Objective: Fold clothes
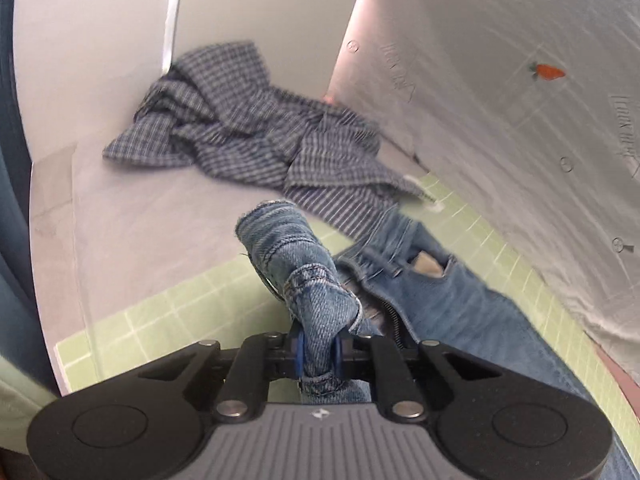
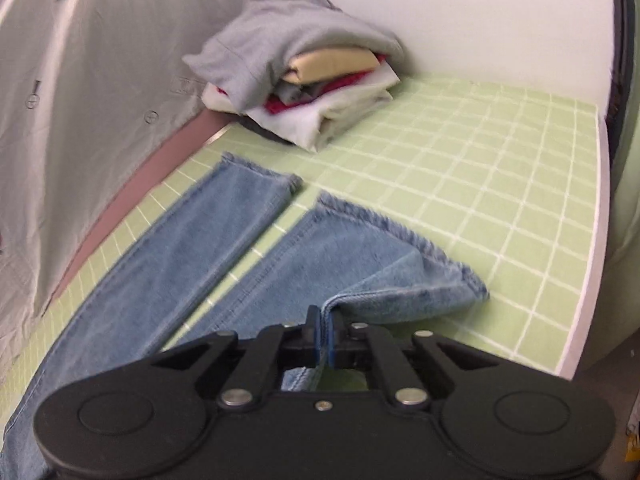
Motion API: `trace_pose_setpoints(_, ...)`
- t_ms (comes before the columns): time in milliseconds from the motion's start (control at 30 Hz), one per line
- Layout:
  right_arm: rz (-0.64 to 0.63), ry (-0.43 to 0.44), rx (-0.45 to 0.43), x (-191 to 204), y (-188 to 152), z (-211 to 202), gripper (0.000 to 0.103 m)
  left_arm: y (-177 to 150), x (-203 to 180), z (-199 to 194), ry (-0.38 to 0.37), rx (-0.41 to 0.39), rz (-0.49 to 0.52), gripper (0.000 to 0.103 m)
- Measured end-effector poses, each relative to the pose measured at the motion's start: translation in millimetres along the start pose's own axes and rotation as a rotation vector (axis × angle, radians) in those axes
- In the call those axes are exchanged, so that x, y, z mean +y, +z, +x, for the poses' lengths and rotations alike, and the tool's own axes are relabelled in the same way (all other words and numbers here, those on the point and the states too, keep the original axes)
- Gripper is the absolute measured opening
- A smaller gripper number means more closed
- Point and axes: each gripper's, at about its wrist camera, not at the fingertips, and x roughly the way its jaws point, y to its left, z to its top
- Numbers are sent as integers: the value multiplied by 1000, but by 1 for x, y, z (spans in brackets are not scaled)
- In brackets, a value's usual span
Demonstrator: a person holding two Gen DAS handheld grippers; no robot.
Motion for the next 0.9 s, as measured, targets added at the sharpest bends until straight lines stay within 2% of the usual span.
trace_pose_setpoints(67,-54,13,-30,15,12,4,4,1,-13,9,30,-16,16,14)
trace_pose_setpoints(167,-101,-1,-28,31,20,26,3,-6,-20,28,112,27,-9,13)
trace_pose_setpoints(300,-131,-49,-75,50,28,31,3,-3,-34,20,147,22,57,13)
trace_pose_setpoints(400,-150,-22,-89,68,46,38,3,12,-52,24,135,13,82,13)
trace_pose_setpoints(467,-160,16,-109,87,64,52,3,30,-74,36,94,-5,73,13)
trace_pose_setpoints(567,-174,72,-133,124,98,93,3,64,-132,74,15,-39,84,14)
trace_pose_setpoints(600,-185,102,-121,142,113,114,3,75,-152,90,-15,-48,82,19)
trace_pose_setpoints(633,-197,133,-107,159,128,136,3,84,-172,104,-45,-50,80,20)
trace_pose_setpoints(667,-195,145,-94,174,138,151,9,90,-185,114,-75,-30,74,24)
trace_pose_setpoints(700,-192,155,-80,188,147,166,27,94,-196,122,-102,-12,65,29)
trace_pose_setpoints(733,-190,155,-81,199,151,173,38,91,-197,123,-117,-6,48,34)
trace_pose_setpoints(767,-195,152,-95,203,148,170,57,87,-197,123,-128,-2,34,49)
trace_pose_setpoints(800,-202,149,-109,206,144,167,70,77,-193,121,-122,-11,32,69)
trace_pose_setpoints(833,-208,144,-121,203,136,162,73,64,-187,118,-97,-22,39,76)
trace_pose_setpoints(900,-226,105,-93,185,110,156,76,43,-173,114,-36,-14,76,79)
